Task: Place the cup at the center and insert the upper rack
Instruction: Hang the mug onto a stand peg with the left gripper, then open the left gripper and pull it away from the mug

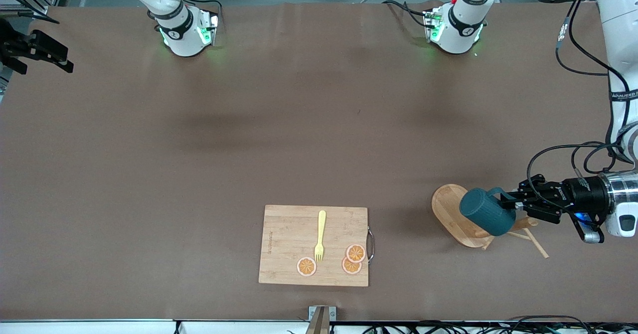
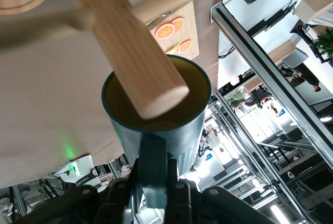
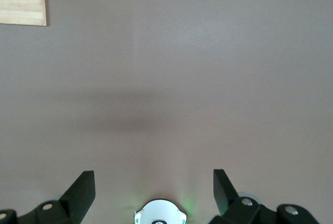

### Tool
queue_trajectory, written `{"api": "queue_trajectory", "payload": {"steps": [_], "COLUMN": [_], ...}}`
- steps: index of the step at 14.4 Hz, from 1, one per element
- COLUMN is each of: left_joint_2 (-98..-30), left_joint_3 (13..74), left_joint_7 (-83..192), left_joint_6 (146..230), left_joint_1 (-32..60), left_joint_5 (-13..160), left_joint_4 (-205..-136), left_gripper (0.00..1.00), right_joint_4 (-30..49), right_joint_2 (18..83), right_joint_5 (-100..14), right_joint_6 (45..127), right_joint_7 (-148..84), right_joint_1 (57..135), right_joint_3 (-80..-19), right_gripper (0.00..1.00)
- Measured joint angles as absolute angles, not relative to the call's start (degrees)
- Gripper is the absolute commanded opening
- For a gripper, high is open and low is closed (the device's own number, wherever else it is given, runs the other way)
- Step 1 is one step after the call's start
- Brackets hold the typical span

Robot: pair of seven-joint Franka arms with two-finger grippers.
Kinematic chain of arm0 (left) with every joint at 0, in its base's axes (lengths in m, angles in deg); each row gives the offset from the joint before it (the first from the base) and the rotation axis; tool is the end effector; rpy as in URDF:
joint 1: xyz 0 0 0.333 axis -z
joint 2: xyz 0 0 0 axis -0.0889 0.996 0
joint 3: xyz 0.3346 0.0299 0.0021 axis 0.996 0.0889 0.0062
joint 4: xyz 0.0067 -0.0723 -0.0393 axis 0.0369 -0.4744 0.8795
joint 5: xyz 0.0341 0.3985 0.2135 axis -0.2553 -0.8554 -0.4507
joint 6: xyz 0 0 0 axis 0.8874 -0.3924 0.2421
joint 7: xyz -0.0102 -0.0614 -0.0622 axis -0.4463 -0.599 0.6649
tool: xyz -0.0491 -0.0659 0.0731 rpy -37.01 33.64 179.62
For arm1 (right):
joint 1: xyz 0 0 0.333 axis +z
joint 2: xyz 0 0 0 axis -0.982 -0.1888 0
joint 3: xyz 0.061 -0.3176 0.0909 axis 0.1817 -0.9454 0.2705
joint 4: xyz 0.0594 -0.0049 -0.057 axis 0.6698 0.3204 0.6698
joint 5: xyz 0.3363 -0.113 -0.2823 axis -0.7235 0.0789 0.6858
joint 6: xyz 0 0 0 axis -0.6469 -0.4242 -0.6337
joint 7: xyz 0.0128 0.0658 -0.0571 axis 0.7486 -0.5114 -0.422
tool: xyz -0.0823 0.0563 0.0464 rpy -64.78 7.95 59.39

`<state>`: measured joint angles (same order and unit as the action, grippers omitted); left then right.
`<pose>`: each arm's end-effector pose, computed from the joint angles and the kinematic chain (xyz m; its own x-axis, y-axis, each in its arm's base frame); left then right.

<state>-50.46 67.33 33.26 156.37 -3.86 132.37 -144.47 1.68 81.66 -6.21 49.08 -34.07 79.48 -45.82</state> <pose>0.7785 0.0723 0.3658 0.5790 0.3006 -0.7579 0.8153 -0.2179 0.5365 0.5502 -0.0150 0.6949 0.9963 0.0250 -0.0817 0.0248 -0.9997 -0.0041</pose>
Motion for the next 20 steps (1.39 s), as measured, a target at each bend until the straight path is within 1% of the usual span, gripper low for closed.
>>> {"api": "queue_trajectory", "payload": {"steps": [3, 6, 7, 8, 9, 10, 11, 12, 17, 20], "left_joint_2": [-49.7, -49.1, -48.9, -48.7, -48.5, -48.4, -48.3, -48.3, -48.5, -50.3], "left_joint_3": [67.3, 67.3, 67.3, 67.3, 67.3, 67.3, 67.3, 67.2, 67.0, 66.5], "left_joint_7": [34.7, 35.3, 35.4, 35.4, 35.4, 35.4, 35.4, 35.4, 35.4, 35.4], "left_joint_6": [155.6, 155.3, 155.3, 155.3, 155.3, 155.3, 155.3, 155.1, 155.0, 154.5], "left_joint_1": [-5.1, -5.6, -5.7, -5.8, -5.9, -5.9, -6.0, -6.0, -5.5, -4.5], "left_joint_5": [132.4, 132.4, 132.4, 132.4, 132.4, 132.4, 132.4, 132.4, 131.9, 129.6], "left_joint_4": [-144.5, -144.5, -144.5, -144.5, -144.5, -144.5, -144.5, -144.4, -144.0, -143.5], "left_gripper": [0.05, 0.11, 0.15, 0.28, 0.54, 0.77, 0.96, 1.0, 1.0, 1.0], "right_joint_4": [1.7, 1.7, 1.7, 1.7, 1.7, 1.7, 1.7, 1.7, 1.7, 1.7], "right_joint_2": [81.7, 81.7, 81.7, 81.7, 81.7, 81.7, 81.7, 81.7, 81.7, 81.7], "right_joint_5": [-6.2, -6.2, -6.2, -6.2, -6.2, -6.2, -6.2, -6.2, -6.2, -6.2], "right_joint_6": [49.1, 49.1, 49.1, 49.1, 49.1, 49.1, 49.1, 49.1, 49.1, 49.1], "right_joint_7": [-34.1, -34.1, -34.1, -34.1, -34.1, -34.1, -34.1, -34.1, -34.1, -34.1], "right_joint_1": [79.5, 79.5, 79.5, 79.5, 79.5, 79.5, 79.5, 79.5, 79.5, 79.5], "right_joint_3": [-45.8, -45.8, -45.8, -45.8, -45.8, -45.8, -45.8, -45.8, -45.8, -45.8], "right_gripper": [1.0, 1.0, 1.0, 1.0, 1.0, 1.0, 1.0, 1.0, 1.0, 1.0]}}
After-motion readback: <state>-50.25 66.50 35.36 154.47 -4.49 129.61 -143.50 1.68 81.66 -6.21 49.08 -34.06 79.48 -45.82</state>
